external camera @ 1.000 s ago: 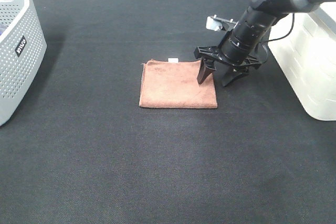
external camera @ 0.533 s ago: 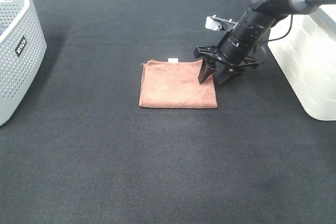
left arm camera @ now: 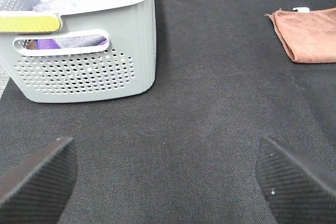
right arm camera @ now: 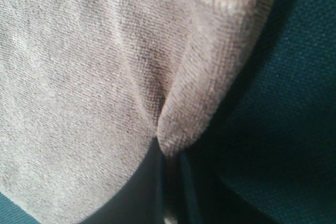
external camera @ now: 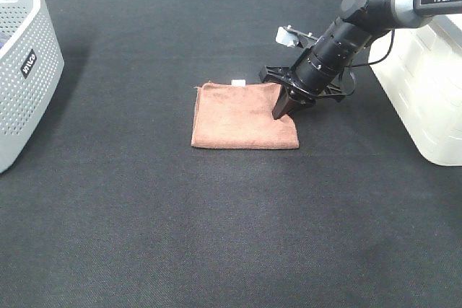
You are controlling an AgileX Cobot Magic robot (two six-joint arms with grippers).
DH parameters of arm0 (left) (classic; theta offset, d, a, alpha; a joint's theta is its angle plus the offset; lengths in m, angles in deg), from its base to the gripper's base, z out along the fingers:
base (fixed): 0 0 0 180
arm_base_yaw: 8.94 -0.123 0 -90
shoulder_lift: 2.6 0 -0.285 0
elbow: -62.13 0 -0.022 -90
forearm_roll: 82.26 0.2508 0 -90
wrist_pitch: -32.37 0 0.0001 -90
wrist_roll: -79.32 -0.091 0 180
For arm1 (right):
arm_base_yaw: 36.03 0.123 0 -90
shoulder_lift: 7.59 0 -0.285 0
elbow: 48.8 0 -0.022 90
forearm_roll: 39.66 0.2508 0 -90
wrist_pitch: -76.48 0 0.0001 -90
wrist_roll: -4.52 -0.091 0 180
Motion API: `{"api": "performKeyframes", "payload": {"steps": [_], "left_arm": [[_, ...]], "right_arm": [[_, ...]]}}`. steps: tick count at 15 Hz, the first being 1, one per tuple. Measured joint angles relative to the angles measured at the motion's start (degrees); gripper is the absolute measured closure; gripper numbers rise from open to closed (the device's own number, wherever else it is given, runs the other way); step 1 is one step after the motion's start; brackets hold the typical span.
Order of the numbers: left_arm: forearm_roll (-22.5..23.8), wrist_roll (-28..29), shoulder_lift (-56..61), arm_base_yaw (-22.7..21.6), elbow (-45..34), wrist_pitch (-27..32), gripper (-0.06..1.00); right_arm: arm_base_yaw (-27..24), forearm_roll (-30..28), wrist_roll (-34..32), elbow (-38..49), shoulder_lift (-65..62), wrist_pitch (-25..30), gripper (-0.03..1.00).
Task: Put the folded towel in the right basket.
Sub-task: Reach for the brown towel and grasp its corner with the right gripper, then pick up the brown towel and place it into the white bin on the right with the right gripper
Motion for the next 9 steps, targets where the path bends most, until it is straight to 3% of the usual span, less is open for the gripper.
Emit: {"api": "performKeyframes", "payload": {"steps": [9], "left_arm": [[0.0,0.0,0.0,0.0,0.0,0.0,0.07]], "right_arm": [[0.1,-5.9,0.0,-2.1,-10.5,6.7,0.96]]}}
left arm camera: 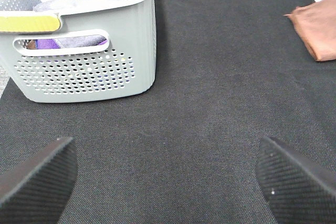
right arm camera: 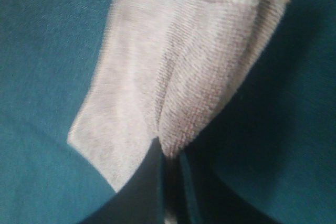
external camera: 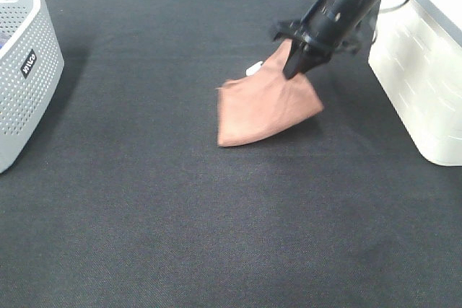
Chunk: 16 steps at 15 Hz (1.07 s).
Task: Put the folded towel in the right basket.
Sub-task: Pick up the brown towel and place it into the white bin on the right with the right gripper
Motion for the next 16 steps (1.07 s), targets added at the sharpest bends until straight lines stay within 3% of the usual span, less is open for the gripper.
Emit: {"api": "performKeyframes", "payload": {"steps": [3,12,14,16], "left_arm": [[0.0,0.0,0.0,0.0,0.0,0.0,0.07],[0.0,0.0,0.0,0.0,0.0,0.0,0.07],[0.0,0.0,0.0,0.0,0.0,0.0,0.07],[0.0,0.0,0.0,0.0,0.0,0.0,0.07]], "right_arm": [[0.2,-6.3,0.0,0.0,-6.5,3.7,0.96],[0.7,-18.1,-3.3,0.0,-24.1,6.8,0.96],[0.6,-23.7,-5.6,0.0,-28.1,6.9,0.96],[-1.4,-25.3,-6.5,0.0,-29.9,7.0,0.96]]}}
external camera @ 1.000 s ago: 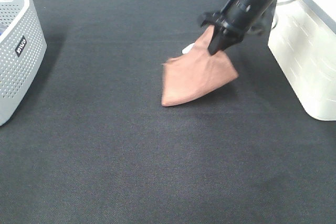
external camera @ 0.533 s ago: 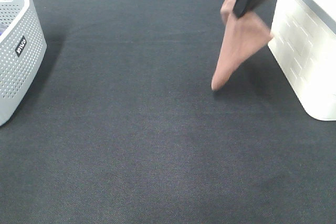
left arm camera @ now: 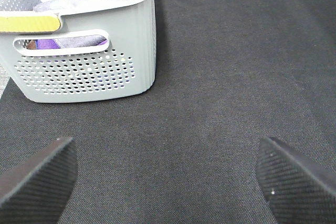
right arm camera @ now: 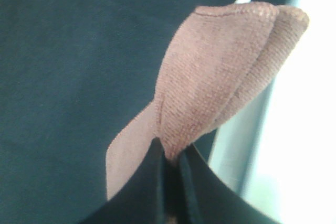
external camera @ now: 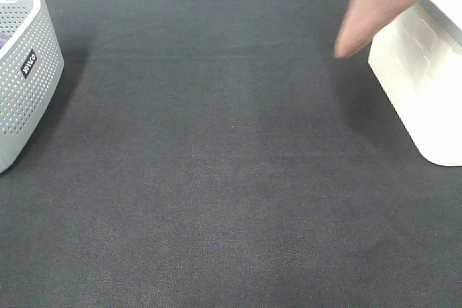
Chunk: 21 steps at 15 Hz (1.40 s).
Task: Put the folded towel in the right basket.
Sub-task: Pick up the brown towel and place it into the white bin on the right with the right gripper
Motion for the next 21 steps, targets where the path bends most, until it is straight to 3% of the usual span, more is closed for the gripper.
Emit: {"api": "performKeyframes", "payload": {"steps": [3,4,5,9,11,15,20,21], "left_arm": [[0.0,0.0,0.0,0.0,0.0,0.0,0.07],[0.0,0.0,0.0,0.0,0.0,0.0,0.07],[0.0,0.0,0.0,0.0,0.0,0.0,0.07],[0.0,0.0,0.0,0.0,0.0,0.0,0.07],[0.0,0.0,0.0,0.0,0.0,0.0,0.07],[0.0,0.0,0.0,0.0,0.0,0.0,0.07],[0.0,0.0,0.0,0.0,0.0,0.0,0.07],[0.0,0.0,0.0,0.0,0.0,0.0,0.07]], "right_arm": [[-8.6,3.0,-0.6,-0.2,-0.2,0.1,0.96],[-8.6,3.0,-0.6,-0.2,-0.2,0.1,0.96],[-13.9,6.1,-0.5,-0.2,-0.2,-0.5,0.96],[-26.8,16.2,1.1,-0.3,0.4,-3.4,0.96],[-29.6,17.6,1.4,-0.4,2.8,-3.8,0.96],[-29.9,17.9,1.3,-0.4,10.4,-4.9,0.93],[-29.9,17.7,0.4,-0.4,15.4,-6.1,0.44],[-29.9,17.7,-0.2,-0.4,15.1,-6.1,0.41]]}}
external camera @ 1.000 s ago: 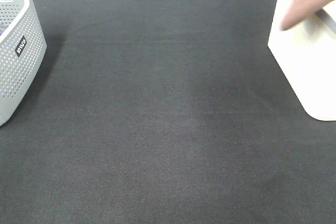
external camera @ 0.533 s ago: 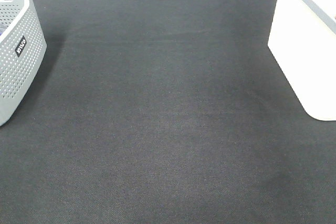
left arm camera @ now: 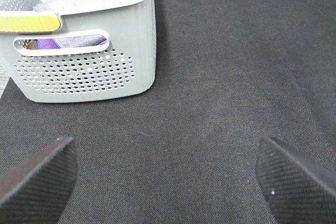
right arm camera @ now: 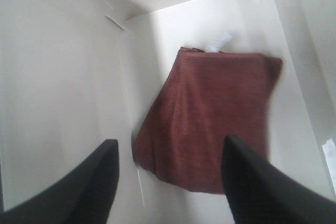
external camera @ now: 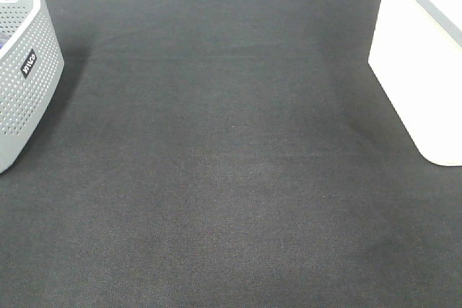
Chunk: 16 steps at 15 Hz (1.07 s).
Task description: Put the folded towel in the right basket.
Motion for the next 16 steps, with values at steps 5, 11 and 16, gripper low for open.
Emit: {"api": "performKeyframes", "payload": {"steps": [5,11,16], "left_arm": [[0.0,0.0,0.0,0.0,0.0,0.0,0.07],[0.0,0.0,0.0,0.0,0.0,0.0,0.07],[0.0,0.0,0.0,0.0,0.0,0.0,0.07]], "right_arm": [[1.9,0.0,-0.5,-0.1,-4.1,2.1,0.39],[16.3,-5.6,-4.6,-0.2,-11.5,6.8,0.39],[22.0,-10.0,-7.4,3.4,-14.8,10.8,0.39]]}}
